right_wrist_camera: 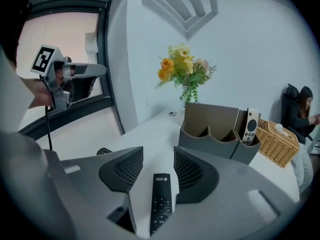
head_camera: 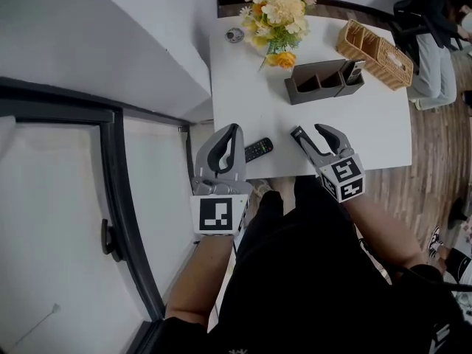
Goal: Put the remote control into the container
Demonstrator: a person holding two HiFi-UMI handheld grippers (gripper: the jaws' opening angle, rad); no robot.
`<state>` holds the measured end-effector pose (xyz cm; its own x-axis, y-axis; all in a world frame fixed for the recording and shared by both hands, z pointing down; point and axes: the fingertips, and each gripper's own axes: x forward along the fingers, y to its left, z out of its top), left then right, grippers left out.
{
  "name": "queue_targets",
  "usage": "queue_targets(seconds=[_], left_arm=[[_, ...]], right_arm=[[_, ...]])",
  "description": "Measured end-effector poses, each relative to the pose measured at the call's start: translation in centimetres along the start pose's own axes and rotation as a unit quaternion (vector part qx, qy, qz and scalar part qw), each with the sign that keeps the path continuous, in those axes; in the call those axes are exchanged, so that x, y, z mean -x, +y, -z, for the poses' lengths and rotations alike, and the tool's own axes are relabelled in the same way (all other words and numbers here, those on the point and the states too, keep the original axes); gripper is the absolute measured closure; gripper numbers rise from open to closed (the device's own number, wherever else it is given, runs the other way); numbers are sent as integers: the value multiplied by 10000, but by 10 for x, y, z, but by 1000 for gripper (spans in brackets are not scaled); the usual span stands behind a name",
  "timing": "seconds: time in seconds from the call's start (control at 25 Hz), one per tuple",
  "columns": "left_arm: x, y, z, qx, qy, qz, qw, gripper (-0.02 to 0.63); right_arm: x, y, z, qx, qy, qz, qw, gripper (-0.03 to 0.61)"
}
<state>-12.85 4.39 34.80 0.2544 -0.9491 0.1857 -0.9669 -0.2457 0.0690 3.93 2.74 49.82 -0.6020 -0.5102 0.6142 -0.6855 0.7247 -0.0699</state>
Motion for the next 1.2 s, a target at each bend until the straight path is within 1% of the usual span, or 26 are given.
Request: queue_targets(seconds=[0.12,0.28,0.52,0.8,1.0,1.2], left_arm=[[-2,3,7,60,23,94,9999,614],[-7,5,22,86,112,156,9998,614],[-17,10,37,261,274,28,9993,614],[-24,6,53,312,445,12,9985,614],[-25,10,62,374,574,-39,9976,614],[-23,16,66,401,605,-131,9973,614]], right_arm=[[-8,5,14,-103,182,13,9998,377],[-21,12,35,-140,450,-131,9988,359],[-43,5,53,85,729,-210,9971,339],[-60,2,74,68,997,-312,9945,333],[-70,1,83,222,1184,-247,9924,319],[-78,-2,91,224,1356,-208,9903,311]])
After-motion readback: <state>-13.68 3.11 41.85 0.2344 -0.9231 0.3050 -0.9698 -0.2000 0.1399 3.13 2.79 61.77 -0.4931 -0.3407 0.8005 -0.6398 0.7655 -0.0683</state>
